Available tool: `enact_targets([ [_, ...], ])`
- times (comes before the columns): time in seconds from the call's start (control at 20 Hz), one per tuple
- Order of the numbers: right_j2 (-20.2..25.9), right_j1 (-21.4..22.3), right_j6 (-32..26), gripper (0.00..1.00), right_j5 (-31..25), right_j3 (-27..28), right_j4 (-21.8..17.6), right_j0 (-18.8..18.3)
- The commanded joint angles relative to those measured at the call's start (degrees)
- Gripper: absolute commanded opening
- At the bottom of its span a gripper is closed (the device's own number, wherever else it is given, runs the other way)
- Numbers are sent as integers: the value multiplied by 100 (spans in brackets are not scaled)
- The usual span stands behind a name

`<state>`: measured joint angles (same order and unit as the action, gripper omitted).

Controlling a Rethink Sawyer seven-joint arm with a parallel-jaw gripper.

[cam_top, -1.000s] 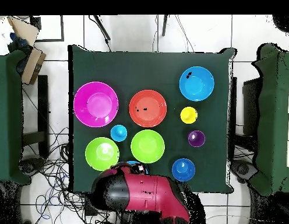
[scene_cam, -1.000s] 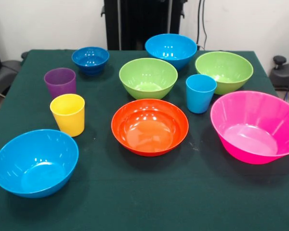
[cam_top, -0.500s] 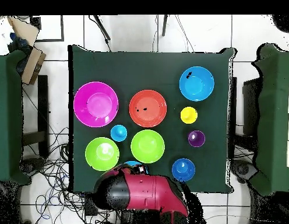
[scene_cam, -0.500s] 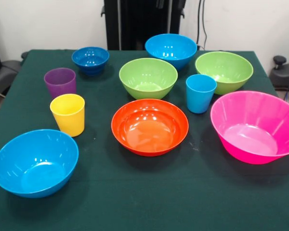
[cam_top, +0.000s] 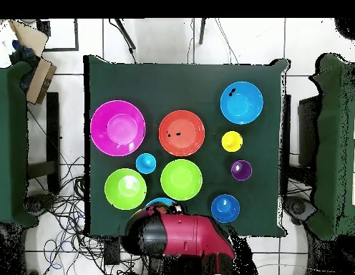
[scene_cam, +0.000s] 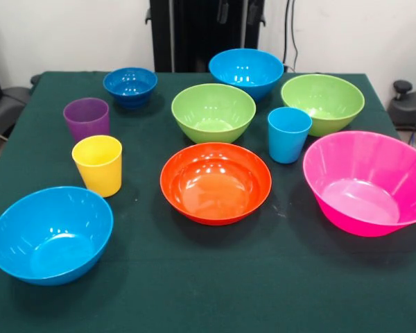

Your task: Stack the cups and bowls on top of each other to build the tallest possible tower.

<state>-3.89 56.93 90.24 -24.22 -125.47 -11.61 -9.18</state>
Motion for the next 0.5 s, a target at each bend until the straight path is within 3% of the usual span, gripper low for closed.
enact_targets([
  [0.05, 337, -656, 404, 100, 625, -253, -433, -275],
  [0.5, 397, -965, 449, 100, 916, -228, -570, -435],
])
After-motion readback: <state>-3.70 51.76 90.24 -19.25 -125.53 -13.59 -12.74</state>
